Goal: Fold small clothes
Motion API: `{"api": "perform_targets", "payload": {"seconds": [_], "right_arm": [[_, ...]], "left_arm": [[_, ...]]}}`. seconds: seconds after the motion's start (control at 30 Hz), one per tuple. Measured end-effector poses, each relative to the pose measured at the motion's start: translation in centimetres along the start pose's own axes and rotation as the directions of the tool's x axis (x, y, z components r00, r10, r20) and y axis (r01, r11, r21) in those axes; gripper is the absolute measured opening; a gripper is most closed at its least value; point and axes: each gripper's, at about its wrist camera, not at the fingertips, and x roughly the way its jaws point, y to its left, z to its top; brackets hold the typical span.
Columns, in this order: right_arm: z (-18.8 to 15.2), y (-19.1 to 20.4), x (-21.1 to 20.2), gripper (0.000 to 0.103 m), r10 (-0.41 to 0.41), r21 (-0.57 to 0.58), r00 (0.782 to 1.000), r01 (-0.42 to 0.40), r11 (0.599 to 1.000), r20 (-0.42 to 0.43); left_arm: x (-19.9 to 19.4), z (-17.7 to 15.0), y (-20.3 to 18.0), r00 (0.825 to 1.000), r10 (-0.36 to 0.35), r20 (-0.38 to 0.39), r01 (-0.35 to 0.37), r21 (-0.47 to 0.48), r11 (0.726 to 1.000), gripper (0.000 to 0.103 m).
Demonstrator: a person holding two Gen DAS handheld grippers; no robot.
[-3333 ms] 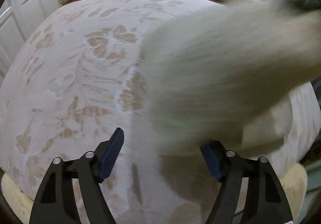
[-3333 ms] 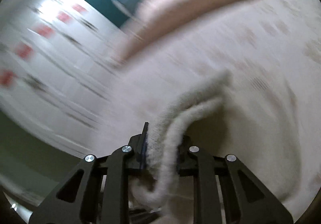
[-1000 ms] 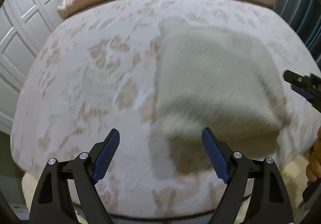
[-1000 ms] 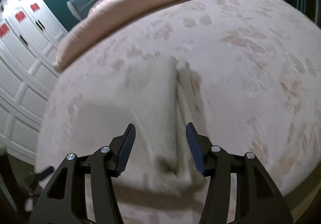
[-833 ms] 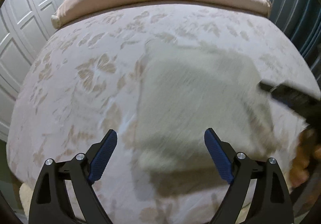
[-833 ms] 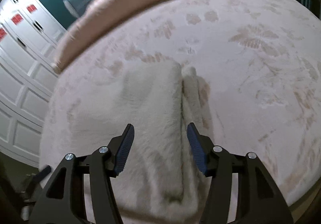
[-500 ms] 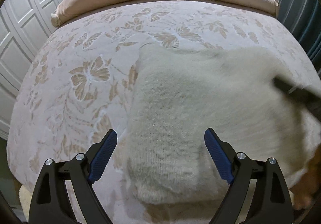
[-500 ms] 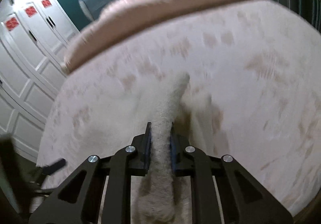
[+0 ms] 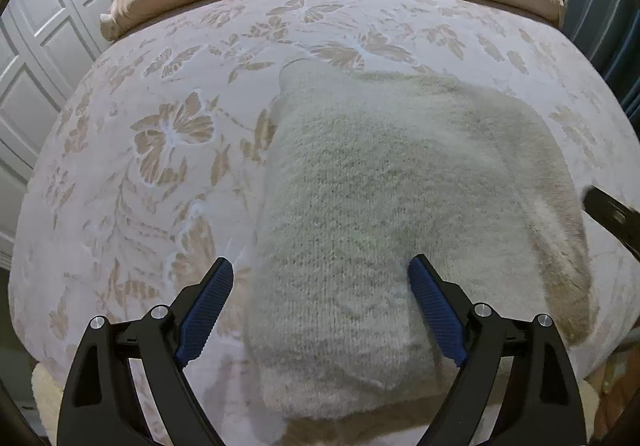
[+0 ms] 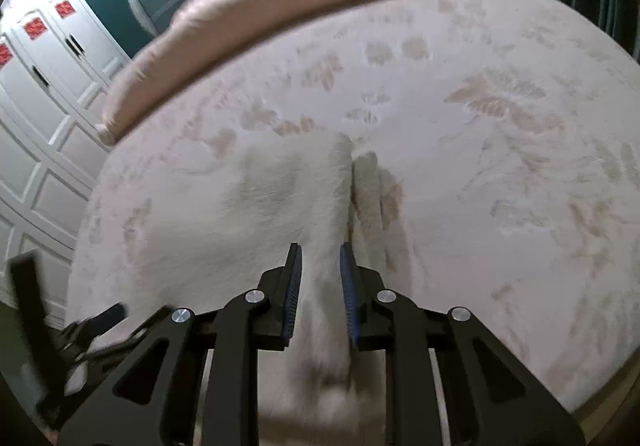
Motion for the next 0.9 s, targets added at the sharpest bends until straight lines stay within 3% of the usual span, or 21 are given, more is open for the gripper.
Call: {"api": "perform_targets", "payload": {"seconds": [0.13, 0.27, 0.4, 0.5, 0.57, 0.73, 0.9], "right_arm": [[-2.8, 1.0, -1.7, 0.020, 0.012, -0.019, 1.000, -0.012, 1.000, -0.026], [-5.7, 1.2, 1.8, 0.020, -0.147, -0.116, 0.984, 0.135, 0.984, -0.105], [-5.8, 1.1, 2.1, 0.022, -0.159, -0.116, 0.983, 0.148, 0.982, -0.095], [-5.1, 0.9, 0.5, 0.031, -0.134, -0.087, 0.989, 0.128, 0.988, -0.068], [-5.0, 0.0, -0.7, 0.045, -0.120, -0.040, 0.992, 0.118, 0.992, -0.035], [-6.3, -1.9, -2.4, 0.047, -0.078, 0.053, 0.997, 0.080, 0.995, -0.028], [-6.9, -2.6, -1.2, 0.054, 0.044, 0.123, 0.996, -0.034, 0.992, -0.081]], "left_arm": [[-0.3, -1.0, 0.1, 1.000, 0.003, 0.002, -0.003, 0.012, 1.000, 0.087], [-0.1, -1.8, -0.2, 1.000, 0.013, -0.008, -0.013, 0.025, 1.000, 0.088], [-0.4, -2.1, -0.3, 1.000, 0.024, -0.006, -0.023, 0.032, 0.999, 0.088], [-0.6, -2.3, -0.2, 1.000, 0.004, -0.017, -0.004, 0.023, 1.000, 0.087], [-1.0, -2.5, 0.2, 0.999, -0.031, -0.017, 0.031, 0.008, 0.999, 0.087], [-1.4, -4.7, 1.4, 0.991, -0.124, -0.053, 0.124, -0.003, 0.992, 0.087], [-0.6, -7.7, 1.5, 0.993, -0.085, -0.082, 0.093, 0.096, 0.991, 0.087]]}}
